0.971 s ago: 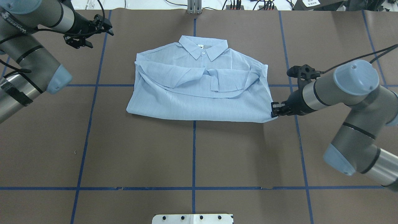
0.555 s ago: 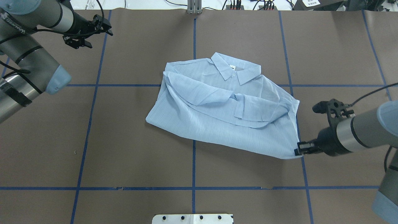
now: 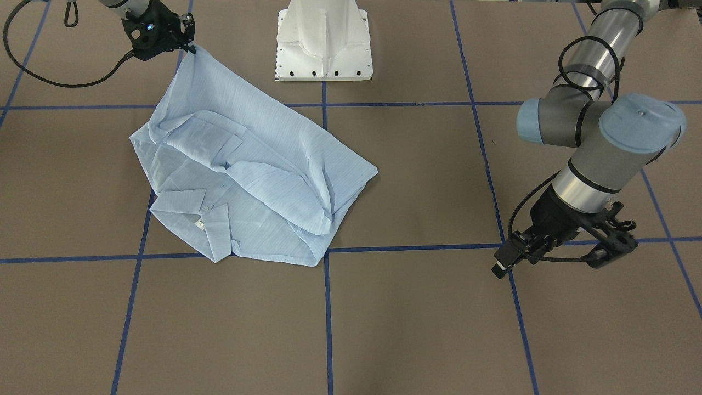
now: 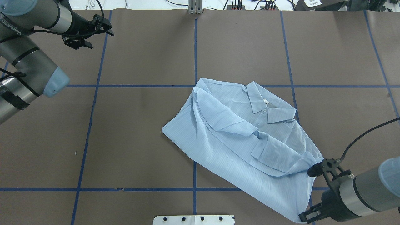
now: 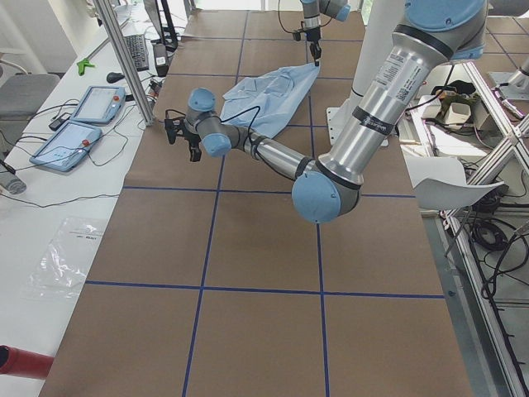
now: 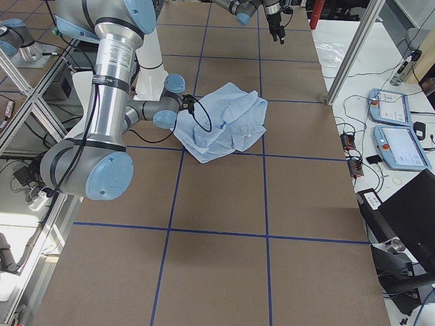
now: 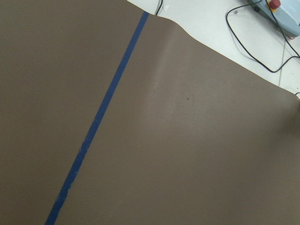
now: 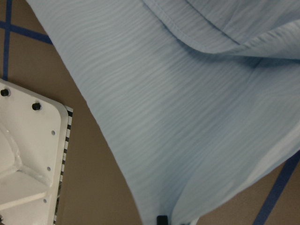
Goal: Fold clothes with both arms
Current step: 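Drag the folded shirt with the right gripper toward the robot, then grasp the shirt's other side edge with the left gripper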
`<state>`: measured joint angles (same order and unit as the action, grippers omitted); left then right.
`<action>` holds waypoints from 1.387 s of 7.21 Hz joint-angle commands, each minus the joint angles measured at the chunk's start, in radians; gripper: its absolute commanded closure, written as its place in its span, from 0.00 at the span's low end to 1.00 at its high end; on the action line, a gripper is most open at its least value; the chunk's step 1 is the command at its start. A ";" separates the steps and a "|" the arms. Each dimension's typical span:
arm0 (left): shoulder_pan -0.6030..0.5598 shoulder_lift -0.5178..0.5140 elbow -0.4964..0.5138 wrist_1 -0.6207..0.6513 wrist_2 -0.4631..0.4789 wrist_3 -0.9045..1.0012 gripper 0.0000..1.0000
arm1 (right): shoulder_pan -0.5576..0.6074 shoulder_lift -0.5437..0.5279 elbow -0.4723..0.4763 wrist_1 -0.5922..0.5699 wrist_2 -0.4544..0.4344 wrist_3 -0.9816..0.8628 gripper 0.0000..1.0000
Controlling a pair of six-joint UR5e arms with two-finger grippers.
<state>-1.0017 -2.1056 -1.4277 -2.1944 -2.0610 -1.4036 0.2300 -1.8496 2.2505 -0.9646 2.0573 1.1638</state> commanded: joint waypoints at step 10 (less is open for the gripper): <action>0.512 -0.056 -0.175 0.275 0.202 -0.351 0.19 | 0.243 0.288 -0.094 0.006 -0.255 -0.010 0.00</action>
<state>-0.5108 -2.1644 -1.6041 -1.9217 -1.8685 -1.7550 0.4714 -1.5664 2.1620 -0.9592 1.8028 1.1517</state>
